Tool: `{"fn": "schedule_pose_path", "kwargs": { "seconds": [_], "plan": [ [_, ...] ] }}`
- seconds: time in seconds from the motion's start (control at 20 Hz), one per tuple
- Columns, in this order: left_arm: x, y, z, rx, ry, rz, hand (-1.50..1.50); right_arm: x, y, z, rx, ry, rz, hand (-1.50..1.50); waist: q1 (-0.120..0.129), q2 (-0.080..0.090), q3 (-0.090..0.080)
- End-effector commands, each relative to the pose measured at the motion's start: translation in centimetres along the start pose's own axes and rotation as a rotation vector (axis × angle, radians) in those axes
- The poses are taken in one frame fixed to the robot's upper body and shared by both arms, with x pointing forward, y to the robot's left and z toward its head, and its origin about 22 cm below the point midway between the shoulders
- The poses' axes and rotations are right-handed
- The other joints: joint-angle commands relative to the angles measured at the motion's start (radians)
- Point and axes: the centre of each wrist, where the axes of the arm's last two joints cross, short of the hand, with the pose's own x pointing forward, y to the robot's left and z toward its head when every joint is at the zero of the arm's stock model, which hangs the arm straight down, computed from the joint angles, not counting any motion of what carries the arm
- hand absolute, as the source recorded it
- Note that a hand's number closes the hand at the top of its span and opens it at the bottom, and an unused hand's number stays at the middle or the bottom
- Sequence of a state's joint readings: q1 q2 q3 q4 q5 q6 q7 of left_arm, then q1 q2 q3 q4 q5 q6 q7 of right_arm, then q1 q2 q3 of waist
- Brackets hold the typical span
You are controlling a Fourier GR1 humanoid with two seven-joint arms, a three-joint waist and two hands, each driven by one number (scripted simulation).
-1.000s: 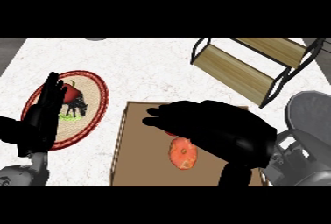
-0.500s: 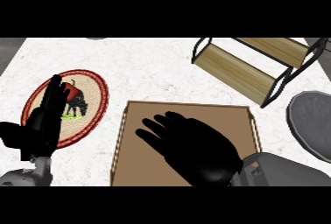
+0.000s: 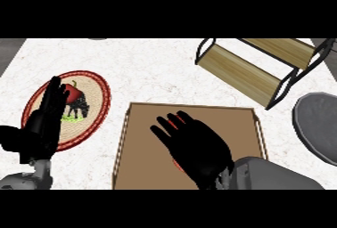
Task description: Pick the squash from the tray and place it in the tiered shelf
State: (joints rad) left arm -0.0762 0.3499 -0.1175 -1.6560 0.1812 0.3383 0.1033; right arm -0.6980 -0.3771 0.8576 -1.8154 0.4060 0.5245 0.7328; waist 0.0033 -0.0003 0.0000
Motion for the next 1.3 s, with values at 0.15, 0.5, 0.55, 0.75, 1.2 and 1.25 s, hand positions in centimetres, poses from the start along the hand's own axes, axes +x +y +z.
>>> {"fn": "schedule_pose_path", "kwargs": {
  "seconds": [0.15,0.5,0.55,0.75,1.2,1.25],
  "plan": [
    [-0.6,0.3,-0.8,0.01,0.016,0.017,0.0,-2.3,2.6,-0.4,-0.002,-0.014,-0.004,-1.5,-0.003,0.001,0.0],
    [0.4,0.1,-1.0,-0.02,0.003,0.012,0.0,-2.9,5.1,-1.6,0.038,0.009,-0.009,-1.5,-0.003,0.001,0.0],
    [0.4,-0.5,-0.2,0.0,0.008,0.009,0.0,-3.4,3.1,-1.5,0.019,0.009,-0.015,-1.5,-0.001,0.0,0.0],
    [0.5,-0.3,-0.4,0.006,0.0,0.009,0.0,-2.4,6.2,-3.5,0.005,-0.025,-0.02,-1.5,0.001,0.001,0.0],
    [2.4,0.8,0.2,-0.006,0.012,0.007,0.0,-2.1,7.1,-5.8,0.021,-0.04,-0.032,-1.5,0.002,0.0,0.0],
    [-1.0,-1.0,-0.4,0.014,0.015,0.0,0.0,-0.4,6.0,-5.1,0.006,-0.031,-0.04,-1.5,-0.003,0.0,0.0]
  ]
}}
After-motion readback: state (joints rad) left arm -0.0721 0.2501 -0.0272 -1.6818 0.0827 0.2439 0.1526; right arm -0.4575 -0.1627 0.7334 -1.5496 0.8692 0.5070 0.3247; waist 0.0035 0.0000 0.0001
